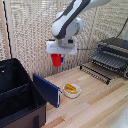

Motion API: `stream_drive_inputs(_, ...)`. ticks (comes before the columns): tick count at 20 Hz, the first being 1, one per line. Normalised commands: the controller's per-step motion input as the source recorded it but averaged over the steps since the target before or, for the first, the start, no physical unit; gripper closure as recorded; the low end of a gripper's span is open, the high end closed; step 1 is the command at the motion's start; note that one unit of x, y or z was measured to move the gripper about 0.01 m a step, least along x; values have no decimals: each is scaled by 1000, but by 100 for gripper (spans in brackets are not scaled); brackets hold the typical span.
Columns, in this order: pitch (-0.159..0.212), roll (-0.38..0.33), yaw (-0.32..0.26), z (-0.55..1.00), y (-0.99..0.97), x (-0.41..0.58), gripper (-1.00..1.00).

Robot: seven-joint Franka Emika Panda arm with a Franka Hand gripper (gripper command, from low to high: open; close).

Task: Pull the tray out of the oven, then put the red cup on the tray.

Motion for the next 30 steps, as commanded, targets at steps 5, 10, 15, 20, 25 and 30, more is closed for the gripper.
stream_drive_inputs(5,65,31,-138,618,-743,-2,100)
stream_drive_inputs(10,22,14,-169,407,-706,-2,100)
stream_drive_inputs(15,-1,16,-144,121,-781,-1,100)
stream_drive_inputs(20,0,42,-54,35,-971,0,100)
stream_drive_inputs(25,4,31,-28,39,-1000,-7,100)
stream_drive_inputs(30,1,28,-35,30,-1000,-1,100)
